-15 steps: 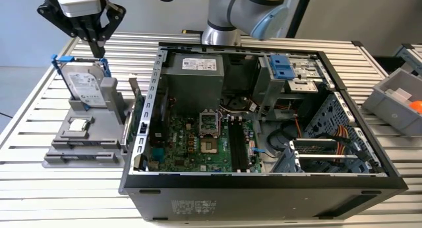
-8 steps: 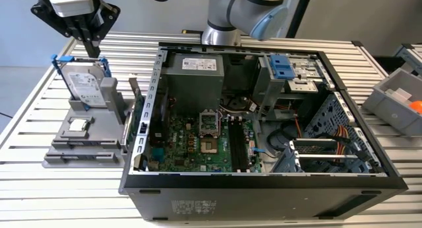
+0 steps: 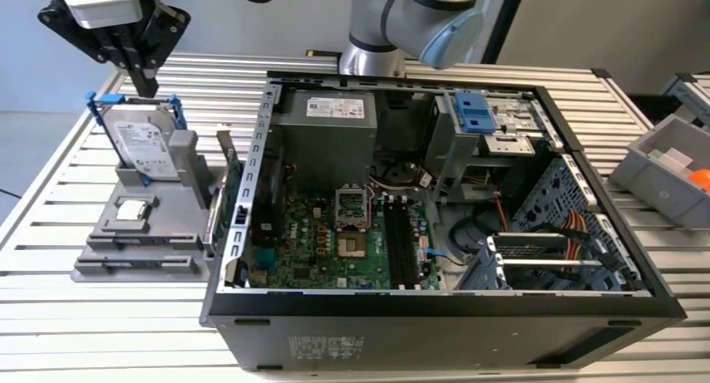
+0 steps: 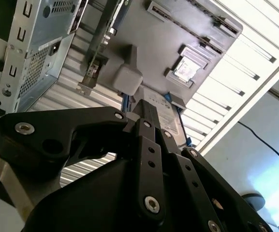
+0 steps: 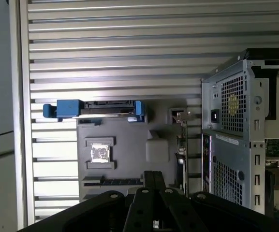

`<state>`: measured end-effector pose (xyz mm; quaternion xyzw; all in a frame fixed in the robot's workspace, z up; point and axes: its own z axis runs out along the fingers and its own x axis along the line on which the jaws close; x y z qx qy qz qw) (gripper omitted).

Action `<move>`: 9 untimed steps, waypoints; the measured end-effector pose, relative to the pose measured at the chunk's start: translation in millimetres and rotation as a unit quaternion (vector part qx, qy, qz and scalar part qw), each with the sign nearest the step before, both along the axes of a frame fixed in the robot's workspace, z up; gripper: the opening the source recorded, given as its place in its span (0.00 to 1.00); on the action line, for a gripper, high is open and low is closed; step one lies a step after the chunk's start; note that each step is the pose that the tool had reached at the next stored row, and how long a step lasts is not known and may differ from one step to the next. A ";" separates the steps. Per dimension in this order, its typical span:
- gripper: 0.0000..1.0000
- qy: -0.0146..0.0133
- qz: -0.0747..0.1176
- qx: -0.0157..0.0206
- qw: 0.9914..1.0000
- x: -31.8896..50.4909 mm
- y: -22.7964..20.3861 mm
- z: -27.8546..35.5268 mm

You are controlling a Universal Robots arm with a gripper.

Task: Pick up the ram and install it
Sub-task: 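Reach for the ram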

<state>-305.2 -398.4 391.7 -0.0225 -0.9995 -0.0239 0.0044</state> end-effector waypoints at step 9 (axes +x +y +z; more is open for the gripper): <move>0.00 0.000 0.001 0.000 1.000 -13.7 0.0 0.0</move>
